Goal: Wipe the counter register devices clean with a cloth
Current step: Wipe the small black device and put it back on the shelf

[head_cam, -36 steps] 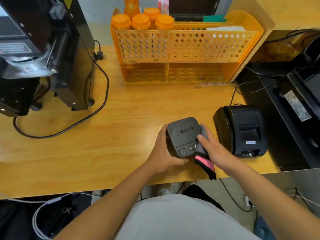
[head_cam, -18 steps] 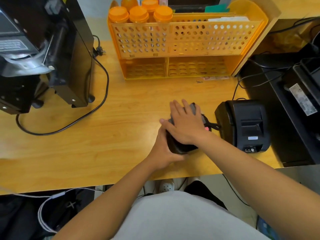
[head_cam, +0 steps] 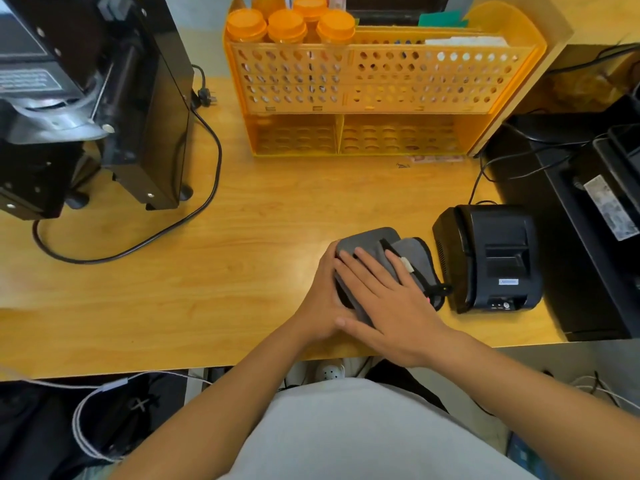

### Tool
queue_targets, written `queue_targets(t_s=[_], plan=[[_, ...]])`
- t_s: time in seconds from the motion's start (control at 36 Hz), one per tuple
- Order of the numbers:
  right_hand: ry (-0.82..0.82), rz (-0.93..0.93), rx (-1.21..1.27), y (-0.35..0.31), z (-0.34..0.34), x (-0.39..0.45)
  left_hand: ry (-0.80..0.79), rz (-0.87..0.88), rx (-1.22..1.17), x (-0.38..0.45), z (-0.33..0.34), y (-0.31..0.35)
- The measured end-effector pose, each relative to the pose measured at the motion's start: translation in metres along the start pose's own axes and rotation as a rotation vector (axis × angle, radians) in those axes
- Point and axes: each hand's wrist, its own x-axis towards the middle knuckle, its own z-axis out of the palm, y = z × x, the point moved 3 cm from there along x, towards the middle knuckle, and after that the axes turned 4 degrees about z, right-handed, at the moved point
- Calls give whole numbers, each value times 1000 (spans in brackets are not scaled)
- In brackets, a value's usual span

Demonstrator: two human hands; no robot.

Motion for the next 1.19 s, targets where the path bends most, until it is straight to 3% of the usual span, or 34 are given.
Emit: queue_targets(t_s=[0.11,0.31,0.44,0.56,0.72,0.89,0.97,1.19], plan=[[17,35,12,-3,-4,16,37,84,34,7,1,14],[23,122,46,9,-13,75,1,47,62,10,1,3],[9,290,121,35,-24,99,16,22,4,10,-1,1],[19,450,414,59,-25,99,39,15,17,9,-1,2],[-41,624,1350,80,-14,62,22,-12,59,7,0,4],[-28,583,1785,68,16,11,48,-27,56,10,9,5],[52,580,1921,57,21,-9,97,-13,61,9,12,8],[183,589,1952,43,12,-30,82,-24,35,16,-1,39]])
